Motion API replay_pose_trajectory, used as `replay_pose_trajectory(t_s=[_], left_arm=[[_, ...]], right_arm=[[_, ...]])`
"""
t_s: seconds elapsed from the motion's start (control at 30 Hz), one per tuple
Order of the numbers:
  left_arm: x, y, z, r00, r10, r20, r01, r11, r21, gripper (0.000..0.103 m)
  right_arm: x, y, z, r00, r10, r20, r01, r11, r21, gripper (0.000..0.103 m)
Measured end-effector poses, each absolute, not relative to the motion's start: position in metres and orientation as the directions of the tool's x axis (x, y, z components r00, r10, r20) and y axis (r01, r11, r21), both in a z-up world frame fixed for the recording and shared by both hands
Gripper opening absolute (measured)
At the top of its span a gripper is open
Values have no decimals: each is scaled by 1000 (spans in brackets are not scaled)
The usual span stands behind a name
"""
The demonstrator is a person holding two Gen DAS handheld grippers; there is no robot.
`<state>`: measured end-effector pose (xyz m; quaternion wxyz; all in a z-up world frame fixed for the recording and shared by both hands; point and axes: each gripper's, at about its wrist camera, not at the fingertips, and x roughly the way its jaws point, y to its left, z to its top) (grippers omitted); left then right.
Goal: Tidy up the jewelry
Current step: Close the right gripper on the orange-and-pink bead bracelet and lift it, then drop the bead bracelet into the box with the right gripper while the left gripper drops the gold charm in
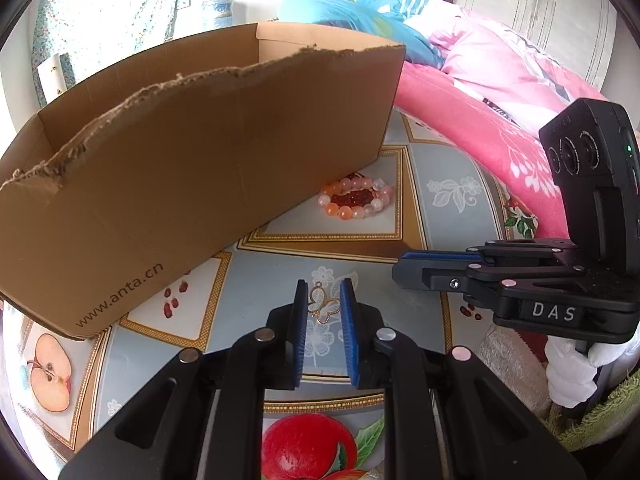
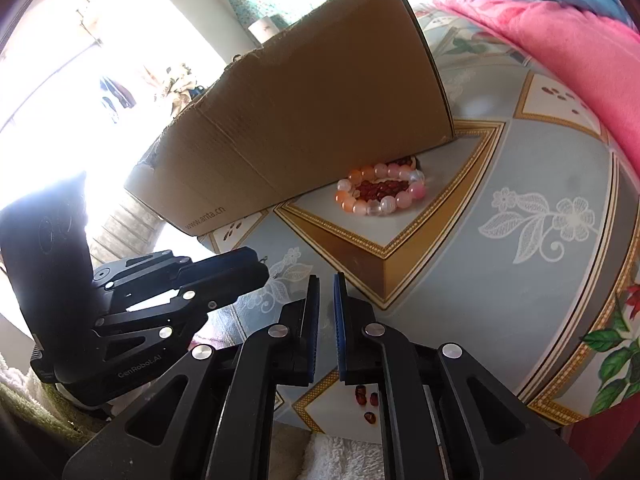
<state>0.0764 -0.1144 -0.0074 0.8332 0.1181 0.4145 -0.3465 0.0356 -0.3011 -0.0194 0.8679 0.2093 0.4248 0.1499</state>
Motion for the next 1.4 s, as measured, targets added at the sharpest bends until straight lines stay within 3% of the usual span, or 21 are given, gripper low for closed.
replay_pose_trajectory(t_s=[0.4,0.57,0.63,0.73,0.9,1.1,1.4], left_arm=[[76,-99,3,441,-525,-728,664,736,-130,15],[75,-98,2,439,-532,-724,672,730,-129,15],[76,-100,2,438,-534,-723,675,727,-127,15],[75,-100,3,442,-539,-718,680,722,-124,15],[68,-95,13,460,-550,-697,685,719,-116,15],[59,-85,48,497,-595,-632,698,706,-117,15],[76,-67,121,539,-656,-528,727,679,-101,15]], right_arm=[[81,-319,3,641,193,-743,-57,977,204,8],[101,-317,5,623,181,-761,-103,983,149,9],[109,-312,2,590,204,-781,-152,978,140,18],[116,-308,-1,564,190,-804,-193,977,95,19],[119,-303,-4,547,168,-820,-211,976,59,7],[92,-302,30,612,171,-772,-217,975,44,7],[57,-309,128,761,123,-636,-243,964,-104,7]])
